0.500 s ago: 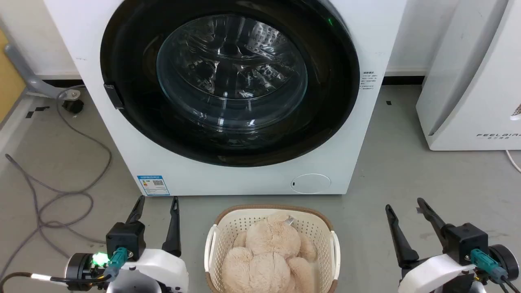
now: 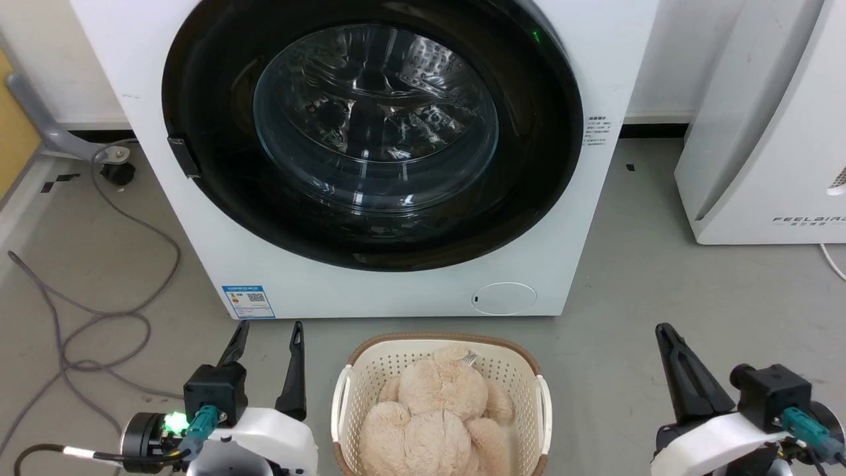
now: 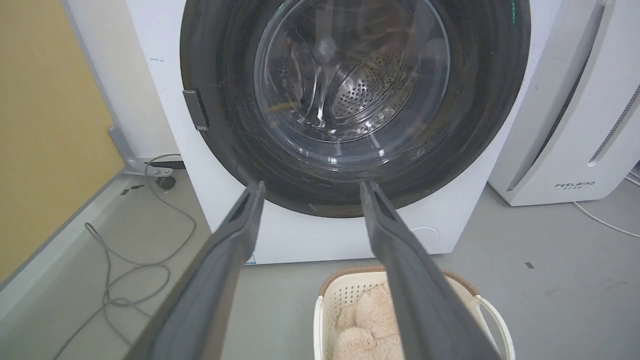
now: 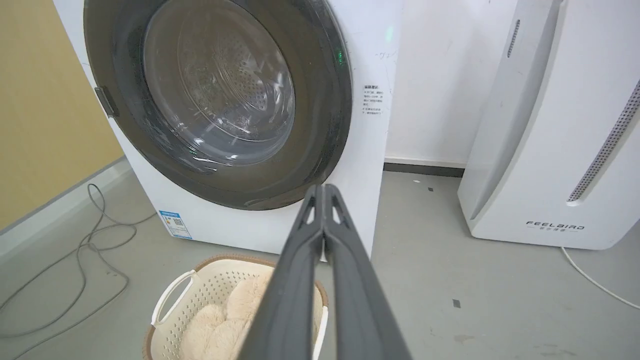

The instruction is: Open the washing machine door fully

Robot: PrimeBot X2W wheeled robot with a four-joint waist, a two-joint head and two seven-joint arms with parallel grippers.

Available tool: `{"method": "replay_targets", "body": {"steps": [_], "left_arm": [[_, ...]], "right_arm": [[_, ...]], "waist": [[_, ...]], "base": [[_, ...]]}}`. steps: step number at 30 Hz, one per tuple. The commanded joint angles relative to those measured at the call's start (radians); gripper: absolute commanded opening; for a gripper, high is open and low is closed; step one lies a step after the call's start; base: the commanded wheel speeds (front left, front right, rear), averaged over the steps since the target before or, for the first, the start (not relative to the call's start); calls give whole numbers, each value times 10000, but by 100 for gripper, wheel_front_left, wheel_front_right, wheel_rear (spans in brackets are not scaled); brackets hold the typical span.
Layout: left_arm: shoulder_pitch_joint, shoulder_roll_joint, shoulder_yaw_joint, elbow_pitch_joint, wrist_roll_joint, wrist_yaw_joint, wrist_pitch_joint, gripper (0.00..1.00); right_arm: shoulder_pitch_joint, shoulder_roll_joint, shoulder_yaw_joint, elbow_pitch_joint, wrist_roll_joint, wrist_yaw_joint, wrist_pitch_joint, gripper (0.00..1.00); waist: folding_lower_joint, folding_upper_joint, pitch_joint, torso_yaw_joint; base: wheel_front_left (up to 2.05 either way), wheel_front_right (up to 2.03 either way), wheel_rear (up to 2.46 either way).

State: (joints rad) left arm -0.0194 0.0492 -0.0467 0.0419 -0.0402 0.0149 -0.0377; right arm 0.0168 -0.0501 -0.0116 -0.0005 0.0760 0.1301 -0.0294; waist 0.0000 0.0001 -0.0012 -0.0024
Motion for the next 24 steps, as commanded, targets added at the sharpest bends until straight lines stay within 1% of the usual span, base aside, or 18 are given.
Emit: {"method": "replay_targets", "body": {"steps": [1, 9, 13, 24], "left_arm": [[-108, 5, -40, 65, -66, 42, -95, 100], [-159, 5, -201, 166, -223, 108, -263, 100], [-201, 6, -281, 206, -299, 137, -347, 100], [-343, 6, -494, 289, -486, 216, -576, 100]], "right_arm": [[87, 0, -26, 50, 247, 1, -87, 0], [-15, 0, 38, 89, 2246, 1, -318, 0], [-89, 0, -25, 6, 3436, 2, -422, 0], [-615, 0, -669, 116, 6588, 2, -660, 0]], "waist": [[0, -1, 3, -3], [0, -1, 32, -20], [0, -1, 69, -26], [0, -1, 218, -38]], "base": [[0, 0, 0], [0, 0, 0], [0, 0, 0], [0, 0, 0]]}}
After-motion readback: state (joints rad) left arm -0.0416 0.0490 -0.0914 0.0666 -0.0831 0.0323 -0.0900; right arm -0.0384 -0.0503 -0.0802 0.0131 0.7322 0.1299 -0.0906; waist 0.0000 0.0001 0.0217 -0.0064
